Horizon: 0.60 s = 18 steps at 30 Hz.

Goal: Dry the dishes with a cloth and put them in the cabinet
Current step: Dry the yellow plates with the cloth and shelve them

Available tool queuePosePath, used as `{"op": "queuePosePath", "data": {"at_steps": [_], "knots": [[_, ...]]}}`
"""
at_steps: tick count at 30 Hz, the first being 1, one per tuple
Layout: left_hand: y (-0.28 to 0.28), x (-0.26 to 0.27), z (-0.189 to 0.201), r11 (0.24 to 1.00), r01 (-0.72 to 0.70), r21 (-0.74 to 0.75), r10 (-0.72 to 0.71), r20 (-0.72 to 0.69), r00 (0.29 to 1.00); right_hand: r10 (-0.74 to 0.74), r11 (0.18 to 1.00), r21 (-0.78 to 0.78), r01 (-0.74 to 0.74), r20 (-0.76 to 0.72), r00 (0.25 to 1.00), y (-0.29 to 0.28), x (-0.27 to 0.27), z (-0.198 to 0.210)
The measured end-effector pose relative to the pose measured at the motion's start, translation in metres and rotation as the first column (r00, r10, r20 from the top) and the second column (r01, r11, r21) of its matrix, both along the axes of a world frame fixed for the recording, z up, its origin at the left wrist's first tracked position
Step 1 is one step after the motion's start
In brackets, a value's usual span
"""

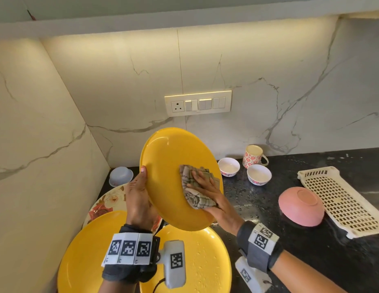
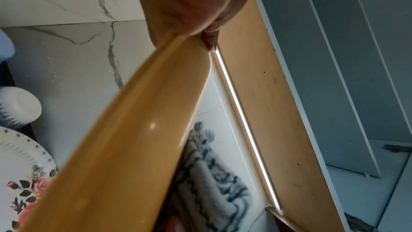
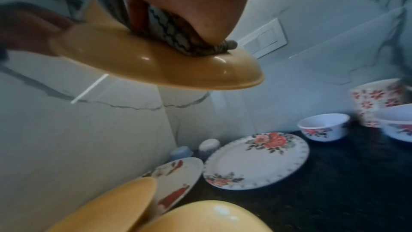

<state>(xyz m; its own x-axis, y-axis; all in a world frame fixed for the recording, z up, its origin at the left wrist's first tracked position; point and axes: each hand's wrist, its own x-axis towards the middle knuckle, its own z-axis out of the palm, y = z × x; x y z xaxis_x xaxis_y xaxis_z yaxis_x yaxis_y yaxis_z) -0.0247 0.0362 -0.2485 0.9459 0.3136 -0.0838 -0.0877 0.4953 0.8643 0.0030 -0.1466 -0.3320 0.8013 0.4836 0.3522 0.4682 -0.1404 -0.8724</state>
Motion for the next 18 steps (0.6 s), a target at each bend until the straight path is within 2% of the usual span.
{"op": "queuePosePath", "data": {"at_steps": [2,4,6,8,10,12,13,15,16,18], "knots": [[-0.004,0.001,-0.005,0.999,0.035,0.007,-0.035,-0.013,0.999,-0.084,0.996,0.007,0.084,-0.073,0.994,-0.010,0.006,-0.005],[-0.008,0.002,-0.011,0.998,0.051,0.034,-0.050,-0.031,0.998,-0.162,0.982,0.064,0.180,-0.217,0.963,-0.021,0.013,-0.012],[-0.010,0.002,-0.017,0.997,0.046,0.068,-0.042,-0.052,0.998,-0.240,0.934,0.152,0.325,-0.409,0.880,-0.032,0.017,-0.012],[-0.011,0.003,-0.025,0.995,0.047,0.089,-0.040,-0.077,0.996,-0.381,0.828,0.160,0.537,-0.542,0.749,-0.047,0.019,-0.013],[-0.010,0.001,-0.035,0.994,0.044,0.104,-0.033,-0.106,0.994,-0.535,0.726,0.065,0.685,-0.573,0.622,-0.068,0.021,-0.030],[-0.009,-0.001,-0.042,0.994,0.035,0.107,-0.020,-0.134,0.991,-0.686,0.670,-0.106,0.735,-0.465,0.559,-0.089,0.021,-0.057],[-0.008,-0.002,-0.045,0.994,0.035,0.106,-0.020,-0.142,0.990,-0.742,0.657,-0.213,0.723,-0.354,0.569,-0.098,0.020,-0.075],[-0.007,-0.002,-0.049,0.994,0.040,0.098,-0.024,-0.156,0.987,-0.751,0.619,-0.495,0.610,-0.146,0.644,-0.112,0.011,-0.108],[-0.007,-0.002,-0.050,0.994,0.042,0.097,-0.026,-0.164,0.986,-0.716,0.584,-0.646,0.492,-0.124,0.687,-0.117,0.005,-0.124],[-0.006,-0.002,-0.053,0.994,0.038,0.101,-0.019,-0.183,0.983,-0.588,0.508,-0.853,0.118,-0.243,0.771,-0.122,-0.011,-0.147]]}}
